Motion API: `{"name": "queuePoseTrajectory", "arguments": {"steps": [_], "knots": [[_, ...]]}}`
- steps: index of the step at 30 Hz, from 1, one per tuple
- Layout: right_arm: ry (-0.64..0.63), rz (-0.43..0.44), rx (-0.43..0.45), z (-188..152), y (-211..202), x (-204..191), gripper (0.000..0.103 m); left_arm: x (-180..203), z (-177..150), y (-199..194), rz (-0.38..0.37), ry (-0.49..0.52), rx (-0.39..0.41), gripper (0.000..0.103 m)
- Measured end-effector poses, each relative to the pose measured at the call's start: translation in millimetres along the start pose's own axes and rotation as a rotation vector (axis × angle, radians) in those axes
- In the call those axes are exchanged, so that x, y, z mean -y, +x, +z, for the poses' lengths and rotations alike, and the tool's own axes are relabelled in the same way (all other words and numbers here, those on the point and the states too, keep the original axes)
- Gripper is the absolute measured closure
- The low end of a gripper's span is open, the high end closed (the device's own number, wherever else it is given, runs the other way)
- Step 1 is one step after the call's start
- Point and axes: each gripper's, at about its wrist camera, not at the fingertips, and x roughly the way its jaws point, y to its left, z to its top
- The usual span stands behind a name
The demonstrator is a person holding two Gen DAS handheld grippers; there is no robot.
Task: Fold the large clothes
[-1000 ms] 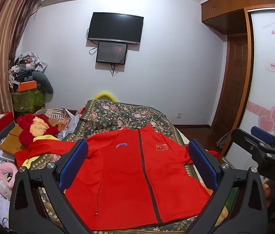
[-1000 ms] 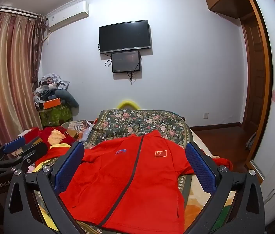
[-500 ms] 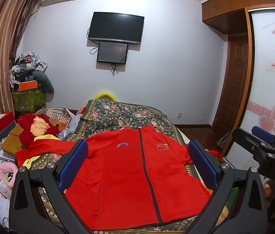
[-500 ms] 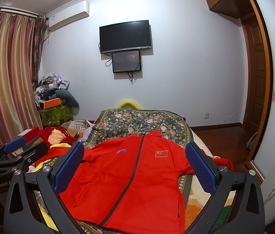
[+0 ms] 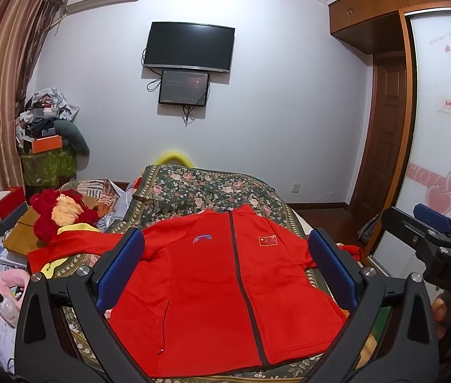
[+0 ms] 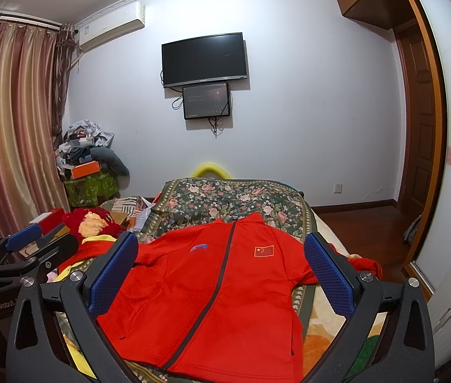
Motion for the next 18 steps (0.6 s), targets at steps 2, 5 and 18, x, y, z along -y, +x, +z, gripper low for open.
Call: {"name": "queuePoseTrajectory", "arguments": {"steps": [2,5,18], "knots": [[-0.001,0.0,0.001,0.3,-0.3,0.5,0.0,12.4,8.7,6.5,0.005,-0.002,-0.005,0.0],[-0.001,0.0,0.0,0.5,-0.3,0.8,0.0,11.9,7.8,6.6,0.005,-0.002,-0.004,0.0],[0.0,0.0,0.0,0.1,0.1,1.0,0.0,14.0,11.6,6.4,0.007,0.001,-0.004,0.0]]}}
